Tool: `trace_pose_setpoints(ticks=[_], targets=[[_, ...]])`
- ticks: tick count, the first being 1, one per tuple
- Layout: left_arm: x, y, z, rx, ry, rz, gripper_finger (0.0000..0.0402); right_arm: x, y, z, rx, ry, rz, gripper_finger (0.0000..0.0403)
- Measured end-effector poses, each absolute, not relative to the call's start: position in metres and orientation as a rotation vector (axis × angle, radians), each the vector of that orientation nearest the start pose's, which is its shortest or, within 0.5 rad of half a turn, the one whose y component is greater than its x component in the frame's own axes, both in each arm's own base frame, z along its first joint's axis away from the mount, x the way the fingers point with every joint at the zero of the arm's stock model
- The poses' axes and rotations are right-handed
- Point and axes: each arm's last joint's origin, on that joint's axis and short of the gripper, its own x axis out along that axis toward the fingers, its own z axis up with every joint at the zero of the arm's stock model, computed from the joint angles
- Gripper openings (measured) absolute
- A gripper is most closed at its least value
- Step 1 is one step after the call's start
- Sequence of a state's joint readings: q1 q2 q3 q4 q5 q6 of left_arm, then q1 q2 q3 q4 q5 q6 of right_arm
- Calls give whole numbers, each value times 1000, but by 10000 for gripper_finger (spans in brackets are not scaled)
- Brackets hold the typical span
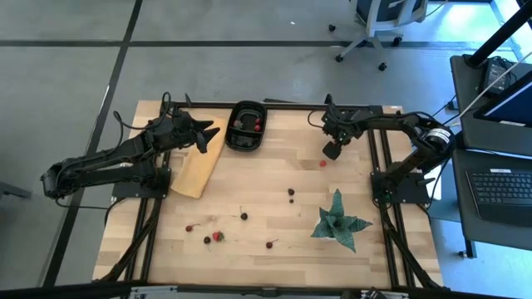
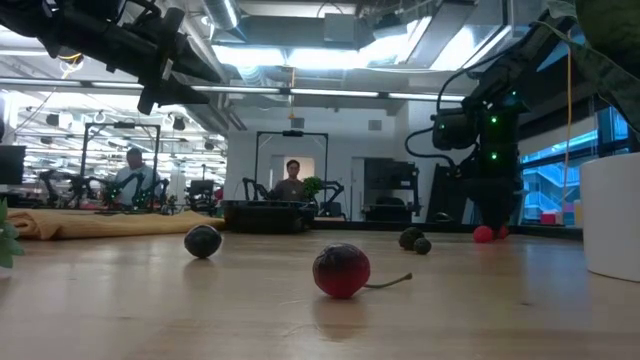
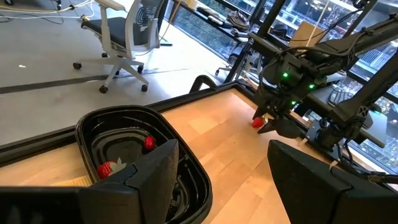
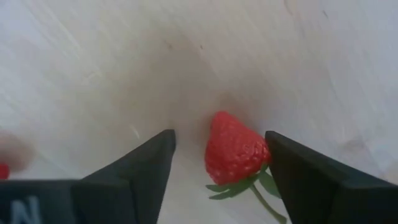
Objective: Pick and placing Produce into tupperware
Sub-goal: Put the top red strawberry into the black bin
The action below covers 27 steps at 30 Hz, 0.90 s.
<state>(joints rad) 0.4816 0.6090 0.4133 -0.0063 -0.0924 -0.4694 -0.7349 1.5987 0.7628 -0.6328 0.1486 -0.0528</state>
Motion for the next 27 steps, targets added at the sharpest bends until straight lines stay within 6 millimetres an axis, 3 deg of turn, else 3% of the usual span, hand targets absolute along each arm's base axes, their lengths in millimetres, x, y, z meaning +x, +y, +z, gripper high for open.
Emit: trace_pose_setpoints(ticks=[15, 22, 27], targets=[[132, 72, 246, -494, 63, 610, 240, 179, -167, 130, 421, 1459, -692, 143], [132, 72, 246, -494, 63, 610, 240, 187, -168, 137, 439, 1447, -711, 149], [132, 72, 246, -494, 63, 609, 240, 204, -175, 157, 405, 1383, -711, 153]])
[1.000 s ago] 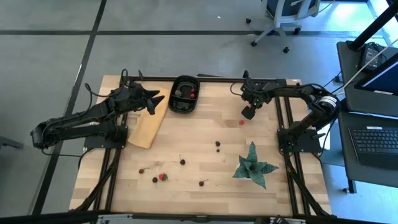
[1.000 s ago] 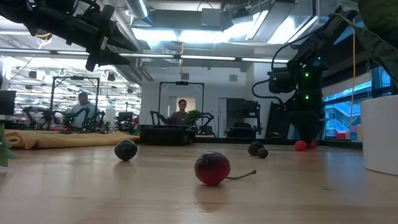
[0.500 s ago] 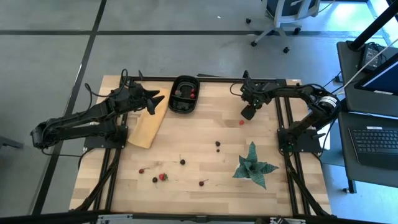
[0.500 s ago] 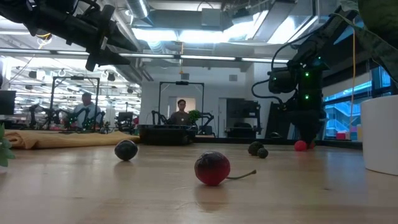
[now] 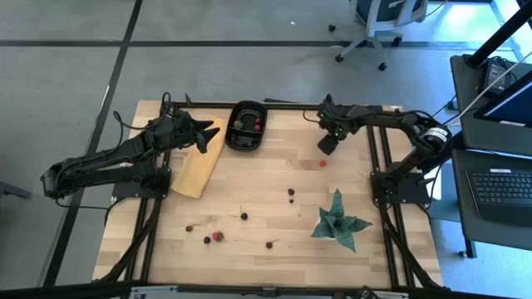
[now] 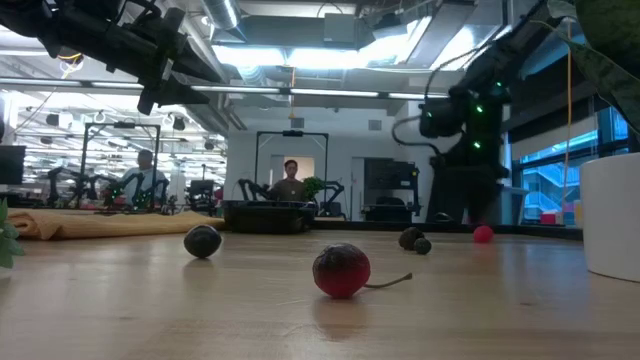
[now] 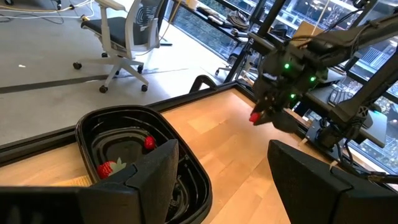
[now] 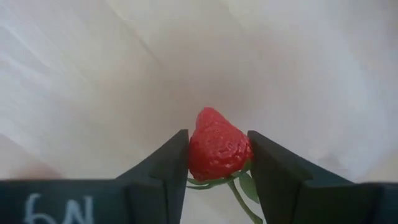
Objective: Pick and placing Produce into tupperware
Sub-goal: Put the top red strawberry into the black bin
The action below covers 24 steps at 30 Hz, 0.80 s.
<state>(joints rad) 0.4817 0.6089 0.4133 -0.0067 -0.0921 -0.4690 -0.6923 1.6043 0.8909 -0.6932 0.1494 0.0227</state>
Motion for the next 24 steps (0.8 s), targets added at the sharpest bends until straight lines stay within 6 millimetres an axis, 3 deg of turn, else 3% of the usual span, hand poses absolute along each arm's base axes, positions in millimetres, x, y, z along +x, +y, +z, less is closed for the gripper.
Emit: trace_pose_setpoints(ticks=[7, 19, 24], targets=[[132, 72, 246, -494, 64, 609, 240, 238, -184, 205, 358, 1229, -685, 144], [132, 72, 246, -494, 64, 610, 240, 299, -187, 322, 217, 694, -619, 149], [132, 72, 246, -494, 64, 610, 240, 322, -191, 356, 178, 531, -582, 148]])
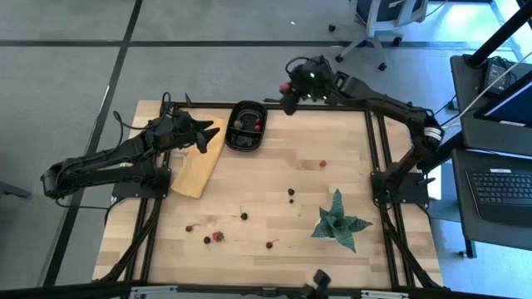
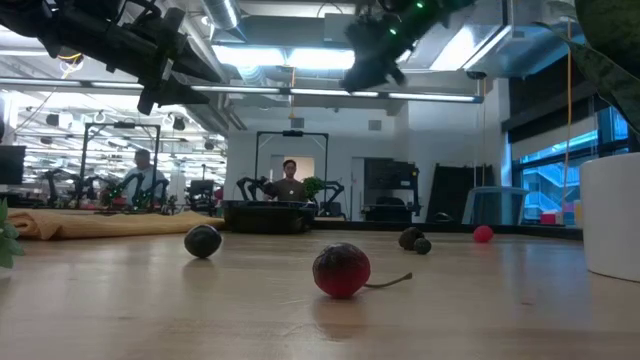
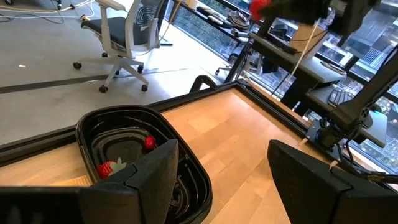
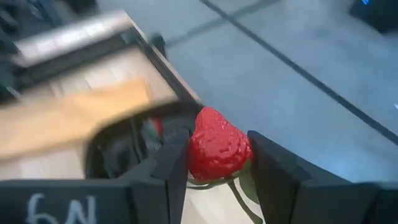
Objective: Pick and placing Produce into tupperware
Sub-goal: Put the top red strawberry into the black bin
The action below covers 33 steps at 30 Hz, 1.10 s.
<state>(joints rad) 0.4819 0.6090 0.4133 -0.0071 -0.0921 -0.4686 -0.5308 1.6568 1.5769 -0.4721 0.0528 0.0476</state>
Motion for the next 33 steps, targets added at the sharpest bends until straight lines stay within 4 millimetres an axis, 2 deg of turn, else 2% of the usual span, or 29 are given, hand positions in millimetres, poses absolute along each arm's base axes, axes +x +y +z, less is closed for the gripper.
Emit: trace_pose_setpoints(ticks=[4, 7, 13, 16, 20, 27, 33], targets=[[132, 72, 246, -493, 65, 610, 240, 348, -201, 373, 169, 475, -520, 148], [132, 72, 246, -487, 67, 610, 240, 372, -209, 377, 134, 485, -493, 148], [132, 72, 246, -488, 70, 610, 240, 415, -222, 365, 115, 568, -448, 148], [132, 72, 246, -488, 70, 610, 240, 432, -229, 348, 126, 623, -434, 148], [132, 72, 246, -488, 71, 610, 240, 448, -237, 314, 165, 703, -400, 148], [132, 72, 245, -488, 76, 611, 240, 464, -242, 244, 254, 899, -342, 148], [132, 72, 245, -488, 76, 611, 240, 471, -244, 207, 298, 982, -340, 148]])
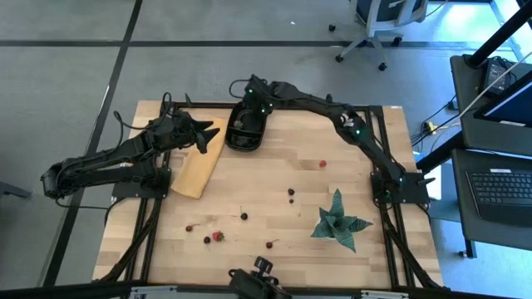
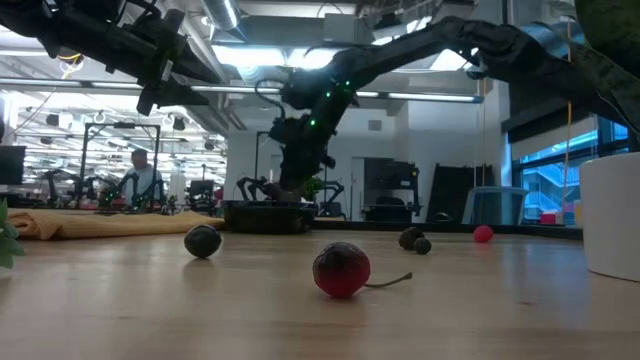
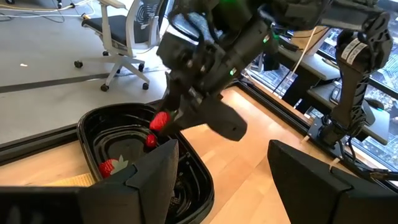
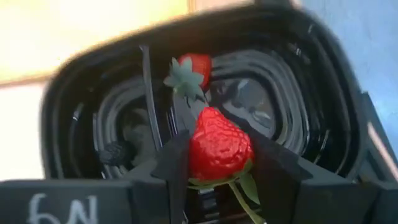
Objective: Pick and placing Produce into tupperware
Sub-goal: Put the top red strawberry into the black bin
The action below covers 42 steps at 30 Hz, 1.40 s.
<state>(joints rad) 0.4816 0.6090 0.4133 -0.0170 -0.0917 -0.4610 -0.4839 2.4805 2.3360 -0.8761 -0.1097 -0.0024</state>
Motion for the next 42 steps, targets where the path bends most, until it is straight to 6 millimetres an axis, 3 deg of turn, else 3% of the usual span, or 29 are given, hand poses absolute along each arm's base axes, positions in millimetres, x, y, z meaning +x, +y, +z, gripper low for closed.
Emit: trace_pose_setpoints(ticks=[15, 42], targets=[[131, 72, 245, -489, 81, 612, 240, 469, -244, 176, 359, 1104, -346, 148], [131, 72, 244, -490, 90, 614, 240, 471, -245, 176, 349, 1081, -348, 171]])
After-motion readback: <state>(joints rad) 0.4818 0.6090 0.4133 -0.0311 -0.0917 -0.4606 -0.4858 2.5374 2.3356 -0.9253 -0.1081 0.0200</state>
